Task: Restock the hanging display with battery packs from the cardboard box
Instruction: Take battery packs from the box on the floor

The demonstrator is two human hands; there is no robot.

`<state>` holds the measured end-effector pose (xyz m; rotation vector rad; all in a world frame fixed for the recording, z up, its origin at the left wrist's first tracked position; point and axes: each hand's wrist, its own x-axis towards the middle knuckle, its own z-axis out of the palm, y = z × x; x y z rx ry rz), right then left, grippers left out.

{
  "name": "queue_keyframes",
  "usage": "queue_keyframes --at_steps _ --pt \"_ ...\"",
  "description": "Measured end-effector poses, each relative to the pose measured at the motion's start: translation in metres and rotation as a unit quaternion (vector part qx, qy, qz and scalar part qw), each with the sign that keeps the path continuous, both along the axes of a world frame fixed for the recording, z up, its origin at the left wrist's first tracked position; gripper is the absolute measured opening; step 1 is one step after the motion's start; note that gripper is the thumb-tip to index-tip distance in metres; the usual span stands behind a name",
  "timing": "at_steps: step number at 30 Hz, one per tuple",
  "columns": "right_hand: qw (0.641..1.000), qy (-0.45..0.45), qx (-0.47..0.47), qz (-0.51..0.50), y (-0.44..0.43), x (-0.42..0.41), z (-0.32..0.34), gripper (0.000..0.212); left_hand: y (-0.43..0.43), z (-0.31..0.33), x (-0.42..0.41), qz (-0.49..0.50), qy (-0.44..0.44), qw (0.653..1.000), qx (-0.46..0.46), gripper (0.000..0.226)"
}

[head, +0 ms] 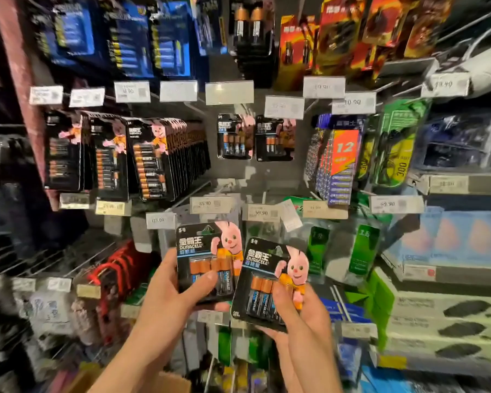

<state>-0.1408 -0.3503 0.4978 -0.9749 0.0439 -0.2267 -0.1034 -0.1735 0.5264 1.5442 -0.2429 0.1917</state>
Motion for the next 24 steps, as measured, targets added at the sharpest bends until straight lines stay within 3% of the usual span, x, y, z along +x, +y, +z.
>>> queue_keyframes --at_steps 5,8,12,17,20,21,22,24 --pt "0.996 -0.061 -0.057 -0.019 -0.010 0.078 0.038 0.030 -0.004 0.034 0.082 -0.006 -0.053 0.998 -0.046 0.038" --pt "0.993 -0.087 -0.061 -0.051 -0.013 0.119 0.057 0.057 -0.003 0.056 0.130 0.001 -0.084 0.995 -0.057 0.036" --pt "0.990 -0.099 -0.069 -0.076 -0.020 0.163 0.073 0.030 -0.001 0.083 0.180 -0.007 -0.112 0.993 -0.049 0.040" --pt "0.984 -0.118 -0.087 -0.104 -0.021 0.194 0.082 0.030 -0.009 0.106 0.224 -0.045 -0.136 0.989 -0.043 0.034" --pt "0.973 -0.142 -0.115 -0.140 -0.019 0.202 0.080 0.080 -0.018 0.114 0.243 -0.056 -0.135 0.988 -0.046 0.033" --pt "0.971 -0.145 -0.121 -0.148 -0.019 0.202 0.082 0.086 -0.020 0.116 0.248 -0.061 -0.134 0.988 -0.049 0.033" --pt "0.966 -0.148 -0.140 -0.158 -0.020 0.202 0.083 0.084 -0.023 0.117 0.252 -0.065 -0.135 0.988 -0.048 0.032" --pt "0.957 -0.164 -0.166 -0.172 -0.027 0.204 0.084 0.059 -0.028 0.117 0.257 -0.070 -0.139 0.987 -0.050 0.030"
